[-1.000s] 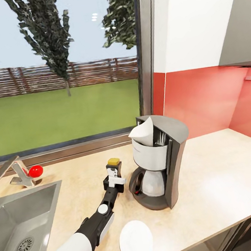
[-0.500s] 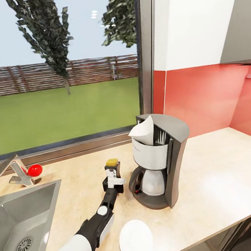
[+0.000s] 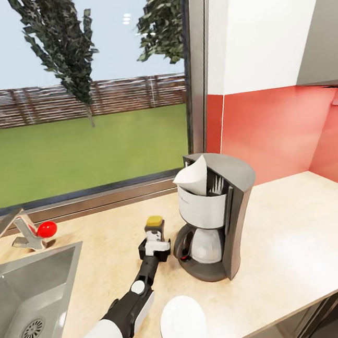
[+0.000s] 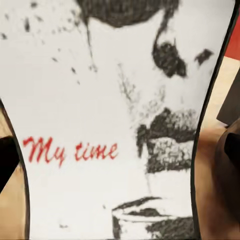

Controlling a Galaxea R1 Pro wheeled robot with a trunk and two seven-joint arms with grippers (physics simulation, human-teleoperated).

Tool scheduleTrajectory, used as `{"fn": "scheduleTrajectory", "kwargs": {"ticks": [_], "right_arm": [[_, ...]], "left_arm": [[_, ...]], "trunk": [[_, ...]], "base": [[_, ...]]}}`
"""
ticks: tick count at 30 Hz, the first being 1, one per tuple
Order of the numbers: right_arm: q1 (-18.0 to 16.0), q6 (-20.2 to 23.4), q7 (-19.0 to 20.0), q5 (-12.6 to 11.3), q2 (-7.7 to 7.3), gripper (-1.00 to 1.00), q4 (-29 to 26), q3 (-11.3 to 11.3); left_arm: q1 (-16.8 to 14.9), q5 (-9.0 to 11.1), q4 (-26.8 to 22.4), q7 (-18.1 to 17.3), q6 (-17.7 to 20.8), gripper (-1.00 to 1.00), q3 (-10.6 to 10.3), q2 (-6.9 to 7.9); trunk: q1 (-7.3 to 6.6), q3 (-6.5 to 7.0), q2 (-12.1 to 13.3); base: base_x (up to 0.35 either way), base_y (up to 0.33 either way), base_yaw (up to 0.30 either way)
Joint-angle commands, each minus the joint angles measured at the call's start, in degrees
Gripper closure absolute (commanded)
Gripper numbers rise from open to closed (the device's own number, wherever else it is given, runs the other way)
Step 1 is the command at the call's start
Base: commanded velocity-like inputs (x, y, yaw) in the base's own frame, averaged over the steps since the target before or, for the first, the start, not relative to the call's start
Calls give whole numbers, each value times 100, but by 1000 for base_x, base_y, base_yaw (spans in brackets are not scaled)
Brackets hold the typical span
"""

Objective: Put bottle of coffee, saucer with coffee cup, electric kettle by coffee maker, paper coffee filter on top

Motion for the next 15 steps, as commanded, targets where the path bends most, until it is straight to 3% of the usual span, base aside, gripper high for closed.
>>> {"fn": "scheduleTrajectory", "kwargs": {"ticks": [1, 15], "right_arm": [[-5, -20, 28, -43, -2, -100, 7, 10], [-5, -20, 28, -43, -2, -100, 7, 16]], "left_arm": [[-9, 53, 4, 37, -24, -100, -49, 4], [-6, 57, 1, 37, -24, -100, -48, 4]], "trunk": [[3, -12, -12], [3, -12, -12]], "base": [[0, 0, 0], [0, 0, 0]]}}
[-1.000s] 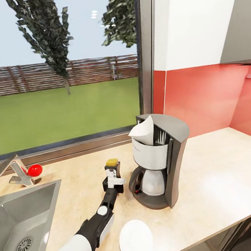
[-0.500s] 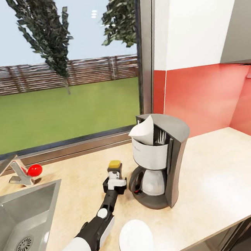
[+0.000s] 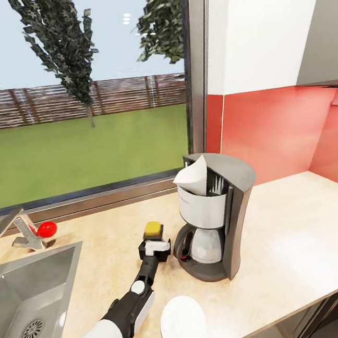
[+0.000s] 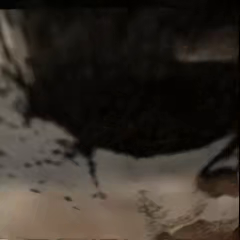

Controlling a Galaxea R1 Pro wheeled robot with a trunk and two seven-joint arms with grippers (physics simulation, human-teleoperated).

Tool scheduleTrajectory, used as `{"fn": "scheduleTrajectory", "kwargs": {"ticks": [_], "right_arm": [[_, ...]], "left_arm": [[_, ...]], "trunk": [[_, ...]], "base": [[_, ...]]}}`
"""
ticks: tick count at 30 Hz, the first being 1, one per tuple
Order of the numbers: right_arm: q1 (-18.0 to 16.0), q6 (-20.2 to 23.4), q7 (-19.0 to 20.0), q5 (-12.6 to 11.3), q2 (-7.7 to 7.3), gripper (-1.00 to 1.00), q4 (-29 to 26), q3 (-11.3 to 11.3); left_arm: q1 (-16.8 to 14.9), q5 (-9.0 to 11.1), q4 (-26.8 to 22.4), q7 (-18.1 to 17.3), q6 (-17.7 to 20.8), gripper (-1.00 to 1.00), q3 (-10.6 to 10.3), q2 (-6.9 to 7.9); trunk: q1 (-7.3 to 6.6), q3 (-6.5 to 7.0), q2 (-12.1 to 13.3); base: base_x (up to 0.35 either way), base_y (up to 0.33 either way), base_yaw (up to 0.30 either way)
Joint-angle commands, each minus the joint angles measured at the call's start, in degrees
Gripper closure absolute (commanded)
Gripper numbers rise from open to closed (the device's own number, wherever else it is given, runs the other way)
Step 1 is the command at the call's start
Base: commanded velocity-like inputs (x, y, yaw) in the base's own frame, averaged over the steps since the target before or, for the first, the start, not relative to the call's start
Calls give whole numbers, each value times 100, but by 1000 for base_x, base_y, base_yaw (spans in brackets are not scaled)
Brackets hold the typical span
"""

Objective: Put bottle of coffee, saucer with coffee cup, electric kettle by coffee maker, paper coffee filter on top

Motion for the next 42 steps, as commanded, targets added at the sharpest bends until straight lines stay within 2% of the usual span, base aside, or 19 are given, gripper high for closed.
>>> {"fn": "scheduleTrajectory", "kwargs": {"ticks": [1, 22, 38, 42], "right_arm": [[-5, -20, 27, -43, -2, -100, 7, 9], [-5, -20, 27, -43, -2, -100, 7, 9], [-7, -20, 27, -43, 8, -100, 7, 9], [-5, -20, 27, -43, 22, -100, 7, 9]], "left_arm": [[-8, 53, 5, 37, -24, -100, -49, 4], [-10, 51, -3, 37, -24, -100, -40, 13], [-8, 49, 3, 37, -24, -100, -40, 21], [-8, 46, -5, 37, -32, -100, -40, 22]], "trunk": [[3, -12, -12], [3, -12, -12], [3, -12, -12], [3, -12, -12]], "base": [[0, 0, 0], [-4, 0, 0], [-306, 0, 2], [-337, -19, 185]]}}
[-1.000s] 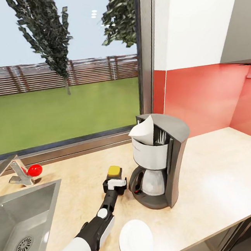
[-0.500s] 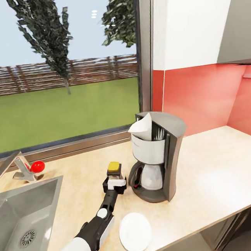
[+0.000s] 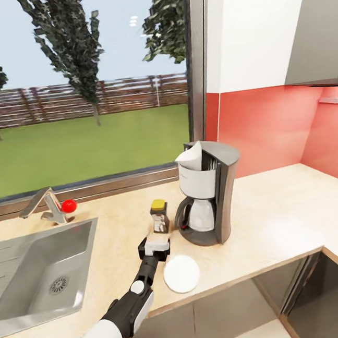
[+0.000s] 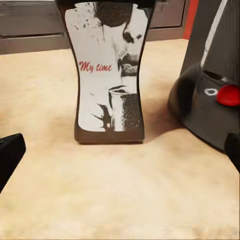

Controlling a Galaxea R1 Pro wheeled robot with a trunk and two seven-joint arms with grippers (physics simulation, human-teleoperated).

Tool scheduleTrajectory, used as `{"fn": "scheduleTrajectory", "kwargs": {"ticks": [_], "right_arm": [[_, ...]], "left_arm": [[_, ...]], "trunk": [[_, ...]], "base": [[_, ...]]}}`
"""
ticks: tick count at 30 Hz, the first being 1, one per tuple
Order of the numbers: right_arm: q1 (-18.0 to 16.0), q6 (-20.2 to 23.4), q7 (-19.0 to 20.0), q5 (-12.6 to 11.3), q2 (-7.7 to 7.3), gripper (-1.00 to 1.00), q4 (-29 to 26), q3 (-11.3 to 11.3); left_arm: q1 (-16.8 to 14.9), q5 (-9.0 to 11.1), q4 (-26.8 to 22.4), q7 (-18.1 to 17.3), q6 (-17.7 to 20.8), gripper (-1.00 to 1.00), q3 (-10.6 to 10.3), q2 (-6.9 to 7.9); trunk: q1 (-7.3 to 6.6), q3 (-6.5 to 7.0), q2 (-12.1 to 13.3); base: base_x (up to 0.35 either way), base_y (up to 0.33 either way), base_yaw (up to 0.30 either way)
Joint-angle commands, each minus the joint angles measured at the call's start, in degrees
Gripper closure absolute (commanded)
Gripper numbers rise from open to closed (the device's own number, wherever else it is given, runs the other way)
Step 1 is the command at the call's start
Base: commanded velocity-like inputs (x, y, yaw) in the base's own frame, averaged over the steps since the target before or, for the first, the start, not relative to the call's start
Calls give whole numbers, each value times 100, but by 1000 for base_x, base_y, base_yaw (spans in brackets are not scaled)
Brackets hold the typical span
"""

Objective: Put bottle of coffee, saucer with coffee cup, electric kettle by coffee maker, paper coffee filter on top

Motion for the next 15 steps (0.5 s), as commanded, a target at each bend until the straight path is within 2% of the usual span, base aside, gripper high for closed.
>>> {"fn": "scheduleTrajectory", "kwargs": {"ticks": [1, 11, 14, 15], "right_arm": [[-4, -19, 28, -43, -2, -100, 5, 9], [-3, -19, 28, -43, -1, -100, 5, 9], [-4, -19, 28, -43, -1, -100, 10, 9], [-4, -19, 28, -43, -1, -100, 13, 9]], "left_arm": [[-10, 50, -1, 40, -26, -100, -48, 3], [19, 49, -153, 42, -86, -100, -48, 28], [284, 43, -246, 37, -96, -100, -58, 37], [540, 13, -384, 31, -260, -100, -63, 49]], "trunk": [[0, -12, -13], [0, -13, -13], [0, -19, -13], [0, -22, -13]], "base": [[-337, -92, 267], [-340, -34, 273], [-343, -1, 275], [-310, 0, 275]]}}
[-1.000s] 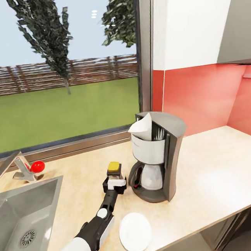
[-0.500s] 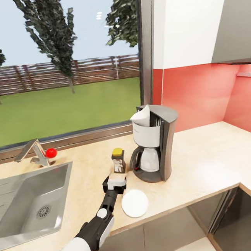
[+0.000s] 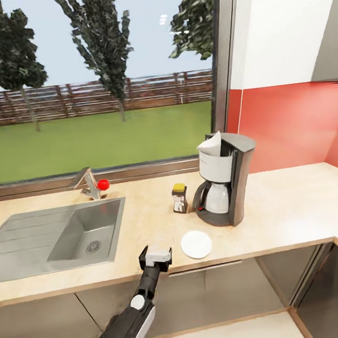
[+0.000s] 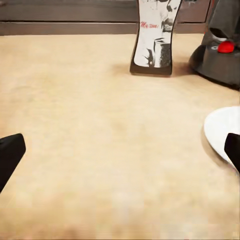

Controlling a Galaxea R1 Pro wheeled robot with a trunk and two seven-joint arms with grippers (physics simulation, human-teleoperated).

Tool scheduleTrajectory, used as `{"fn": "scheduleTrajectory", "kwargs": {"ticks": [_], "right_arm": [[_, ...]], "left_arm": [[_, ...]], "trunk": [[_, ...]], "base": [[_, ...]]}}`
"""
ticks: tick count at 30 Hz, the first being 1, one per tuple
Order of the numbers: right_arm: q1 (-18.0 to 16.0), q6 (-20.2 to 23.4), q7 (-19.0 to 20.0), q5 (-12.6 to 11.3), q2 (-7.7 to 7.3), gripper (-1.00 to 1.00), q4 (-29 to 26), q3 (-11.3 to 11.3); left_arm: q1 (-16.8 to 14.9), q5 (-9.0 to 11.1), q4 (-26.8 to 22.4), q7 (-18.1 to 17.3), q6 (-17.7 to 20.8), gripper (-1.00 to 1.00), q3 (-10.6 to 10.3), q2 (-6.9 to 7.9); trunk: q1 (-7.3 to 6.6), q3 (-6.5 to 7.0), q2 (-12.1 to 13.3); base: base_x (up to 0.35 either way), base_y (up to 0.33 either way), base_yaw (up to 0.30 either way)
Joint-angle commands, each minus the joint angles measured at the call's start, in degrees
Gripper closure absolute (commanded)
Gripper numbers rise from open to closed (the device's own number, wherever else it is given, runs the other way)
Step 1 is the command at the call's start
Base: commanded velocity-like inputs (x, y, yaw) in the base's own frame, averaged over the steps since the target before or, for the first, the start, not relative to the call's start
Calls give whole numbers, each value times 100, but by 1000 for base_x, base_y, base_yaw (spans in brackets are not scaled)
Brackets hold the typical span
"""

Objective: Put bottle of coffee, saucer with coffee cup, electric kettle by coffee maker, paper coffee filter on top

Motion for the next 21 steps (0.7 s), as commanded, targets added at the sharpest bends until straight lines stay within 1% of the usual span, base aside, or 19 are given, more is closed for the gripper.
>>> {"fn": "scheduleTrajectory", "kwargs": {"ticks": [1, 4, 5, 6, 7, 8, 11, 12, 13, 15, 16, 17, 18, 21], "right_arm": [[-3, -20, 27, -43, -3, -100, 5, 9], [-3, -20, 27, -39, -3, -100, 6, 9], [-3, -20, 27, -36, -3, -100, 6, 9], [-5, -20, 27, -35, 2, -100, 6, 9], [-4, -20, 27, -35, 3, -100, 6, 9], [-5, -20, 27, -34, 4, -100, 6, 9], [-3, -20, 27, -34, 6, -100, 6, 9], [-3, -20, 27, -34, 6, -100, 6, 13], [-3, -20, 27, -34, 6, -100, 6, 15], [-3, -20, 27, -34, 6, -100, 6, 17], [-3, -20, 27, -34, 6, -100, 6, 13], [-3, -20, 27, -34, 6, -100, 8, 12], [-3, -20, 27, -34, 6, -100, 19, 10], [-3, -20, 27, -34, 5, -100, 76, 9]], "left_arm": [[173, 40, -87, 36, -258, -100, -58, 7], [500, 25, -240, 31, -666, -100, -81, 3], [621, 13, -292, 33, -743, -100, -88, 3], [835, -61, -353, 33, -885, -100, -91, -7], [874, -80, -360, 34, -929, -100, -90, -9], [978, -127, -347, 38, -1102, -100, -88, -12], [1205, -170, -296, 41, -1464, -100, -86, -15], [1397, -179, -280, 41, -1791, -100, -75, -9], [1517, -181, -270, 38, -1967, -100, -70, -3], [1727, -183, -221, 36, -2147, -100, -55, 14], [1848, -180, -72, 35, -2200, -100, -48, 31], [1895, -180, 131, 34, -2223, -100, -52, 36], [1955, -189, 913, 34, -2270, -100, -67, 43], [1999, -173, 1869, 27, -2226, -100, -60, 81]], "trunk": [[1, -14, -12], [1, -24, -12], [1, -28, -12], [1, -31, -12], [1, -35, -12], [1, -39, -12], [1, -50, -12], [1, -54, -12], [1, -57, -12], [1, -65, -12], [1, -69, -12], [1, -72, -12], [1, -76, -12], [1, -87, -12]], "base": [[-256, 0, 274], [-163, 0, 274], [-49, 0, 273], [-16, 0, 271], [-10, 0, 271], [-7, 0, 271], [-3, 0, 270], [-1, 0, 270], [-1, 0, 270], [0, 0, 270], [0, 0, 270], [0, 0, 270], [0, 0, 269], [0, 0, 269]]}}
